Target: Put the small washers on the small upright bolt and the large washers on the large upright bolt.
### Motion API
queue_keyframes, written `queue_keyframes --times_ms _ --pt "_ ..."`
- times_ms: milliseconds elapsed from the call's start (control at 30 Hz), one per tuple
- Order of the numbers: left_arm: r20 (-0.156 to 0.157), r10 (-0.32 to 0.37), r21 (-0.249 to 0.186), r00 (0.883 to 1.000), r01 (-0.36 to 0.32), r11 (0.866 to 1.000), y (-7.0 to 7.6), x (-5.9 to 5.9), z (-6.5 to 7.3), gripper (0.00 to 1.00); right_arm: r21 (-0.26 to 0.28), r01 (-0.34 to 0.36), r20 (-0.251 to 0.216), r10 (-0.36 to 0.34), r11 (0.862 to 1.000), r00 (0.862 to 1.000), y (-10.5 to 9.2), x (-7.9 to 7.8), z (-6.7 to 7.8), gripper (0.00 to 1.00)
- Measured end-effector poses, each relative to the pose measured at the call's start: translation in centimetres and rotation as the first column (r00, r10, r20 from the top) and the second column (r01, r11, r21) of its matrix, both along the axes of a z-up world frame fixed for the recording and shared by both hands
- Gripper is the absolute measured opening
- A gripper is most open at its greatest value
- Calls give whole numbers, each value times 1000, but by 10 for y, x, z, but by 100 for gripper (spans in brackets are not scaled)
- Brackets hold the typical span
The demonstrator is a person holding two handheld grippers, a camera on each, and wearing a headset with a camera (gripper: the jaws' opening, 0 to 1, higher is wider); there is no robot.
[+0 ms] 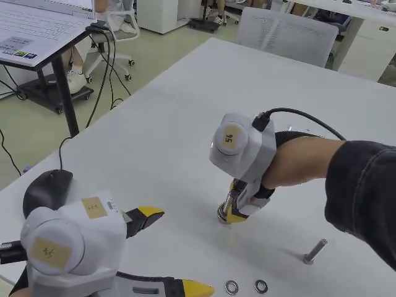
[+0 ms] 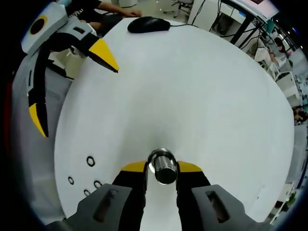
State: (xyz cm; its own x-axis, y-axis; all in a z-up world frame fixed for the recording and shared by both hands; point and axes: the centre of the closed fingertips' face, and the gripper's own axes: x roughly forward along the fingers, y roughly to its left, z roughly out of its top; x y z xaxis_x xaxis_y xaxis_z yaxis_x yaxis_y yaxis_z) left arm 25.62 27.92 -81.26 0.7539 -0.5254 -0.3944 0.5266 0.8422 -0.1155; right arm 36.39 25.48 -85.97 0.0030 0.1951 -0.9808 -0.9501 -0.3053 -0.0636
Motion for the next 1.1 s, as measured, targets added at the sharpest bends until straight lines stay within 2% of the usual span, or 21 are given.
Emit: queue_keyframes --times_ms 700,1100 --pt "-1 3 0 1000 -3 1000 1 1 1 80 -2 -5 5 5 1000 1000 0 2 -6 25" --pt "0 5 1 1000 -5 1000 1 1 1 80 9 -3 -14 3 1000 1000 2 -1 -7 33"
